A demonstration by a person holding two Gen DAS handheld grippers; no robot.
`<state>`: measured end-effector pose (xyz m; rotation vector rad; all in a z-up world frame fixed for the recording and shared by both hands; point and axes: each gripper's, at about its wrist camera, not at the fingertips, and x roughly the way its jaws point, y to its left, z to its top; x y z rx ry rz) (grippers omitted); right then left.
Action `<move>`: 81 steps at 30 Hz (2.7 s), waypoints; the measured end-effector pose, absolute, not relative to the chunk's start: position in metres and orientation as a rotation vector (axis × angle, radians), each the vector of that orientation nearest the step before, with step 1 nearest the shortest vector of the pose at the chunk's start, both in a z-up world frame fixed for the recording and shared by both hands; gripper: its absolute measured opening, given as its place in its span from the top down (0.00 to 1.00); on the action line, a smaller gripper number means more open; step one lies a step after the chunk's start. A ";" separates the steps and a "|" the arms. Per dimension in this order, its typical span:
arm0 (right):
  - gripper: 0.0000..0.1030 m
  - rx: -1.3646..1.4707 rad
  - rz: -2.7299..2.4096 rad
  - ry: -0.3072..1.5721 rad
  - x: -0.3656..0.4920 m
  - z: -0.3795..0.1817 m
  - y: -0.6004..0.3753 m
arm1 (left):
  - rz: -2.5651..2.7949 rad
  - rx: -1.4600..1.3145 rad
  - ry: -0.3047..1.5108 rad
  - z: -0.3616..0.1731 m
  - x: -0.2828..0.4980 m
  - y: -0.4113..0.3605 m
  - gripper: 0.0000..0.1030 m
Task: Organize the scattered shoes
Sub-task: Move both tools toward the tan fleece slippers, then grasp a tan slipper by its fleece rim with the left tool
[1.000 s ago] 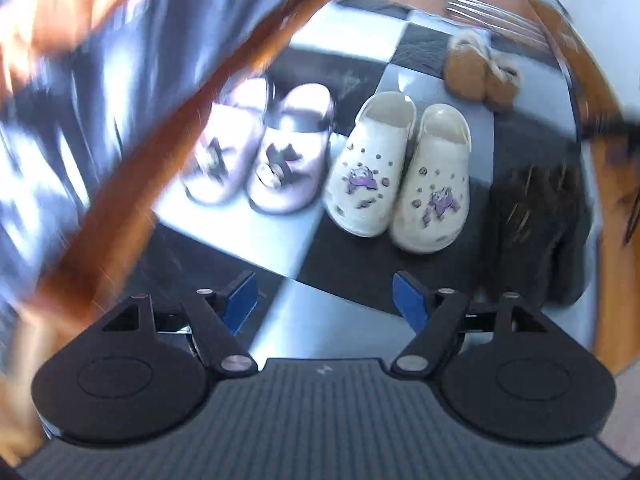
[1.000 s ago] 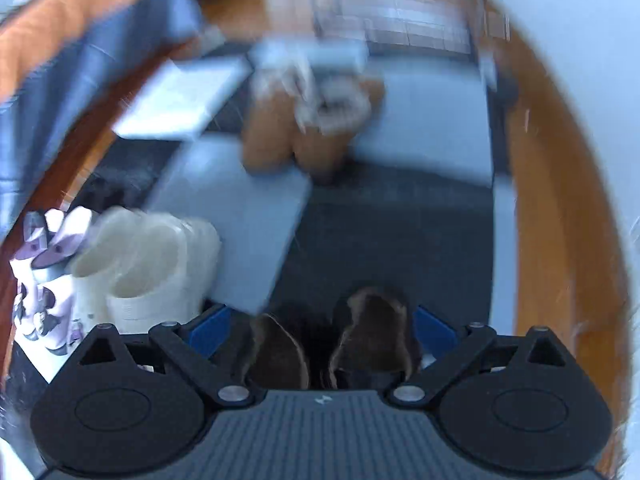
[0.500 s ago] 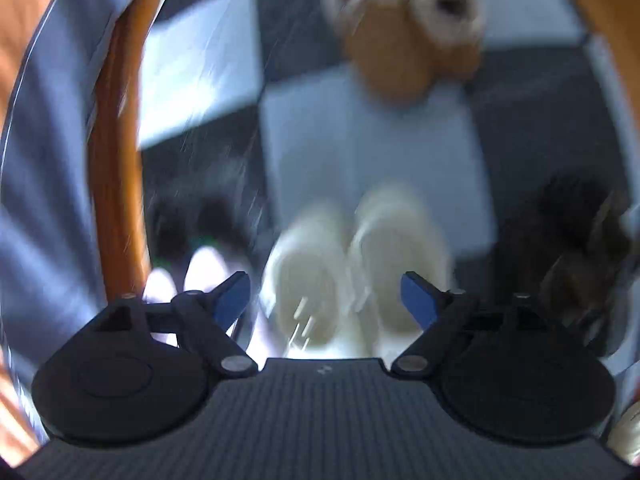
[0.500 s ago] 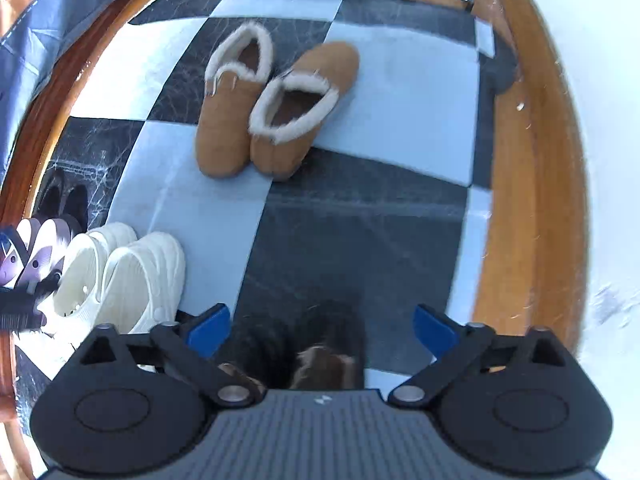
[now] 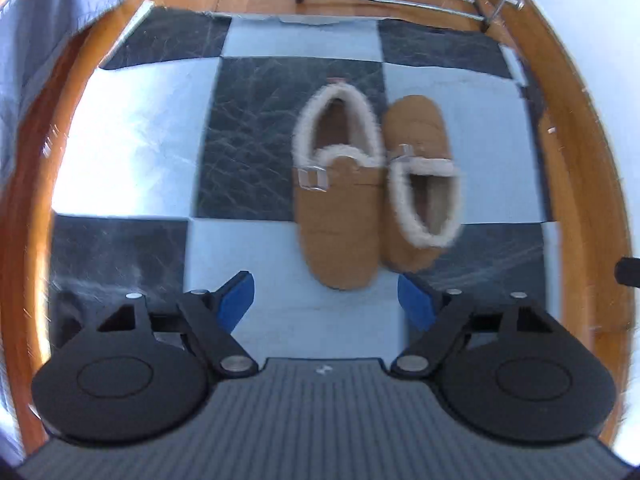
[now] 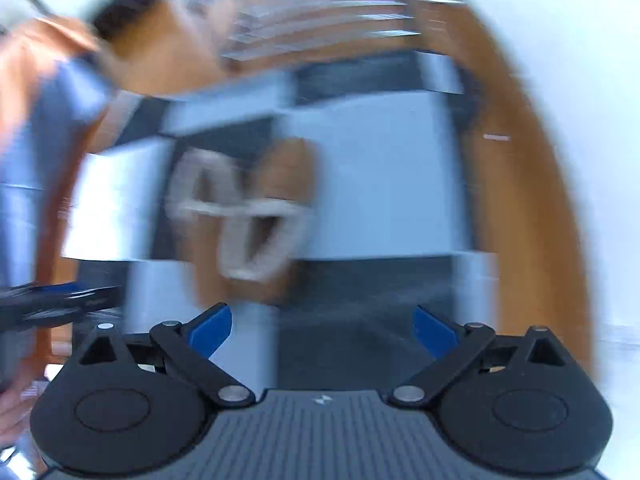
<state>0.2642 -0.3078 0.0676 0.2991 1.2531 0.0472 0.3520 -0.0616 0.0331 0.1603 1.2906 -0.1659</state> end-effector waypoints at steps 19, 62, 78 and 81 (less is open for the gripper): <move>0.07 0.132 0.130 1.322 0.196 0.061 -0.286 | -0.191 -0.350 1.247 -0.119 0.459 -0.023 0.26; 0.05 0.279 0.310 1.395 0.216 0.026 -0.198 | -0.029 -0.462 1.340 -0.099 0.409 0.131 0.68; 0.05 0.380 0.438 1.367 0.296 -0.037 -0.104 | -0.152 -0.489 1.359 -0.092 0.352 0.163 0.51; 0.05 0.333 0.495 1.322 0.302 -0.049 -0.083 | -0.128 -0.525 1.367 -0.100 0.348 0.169 0.50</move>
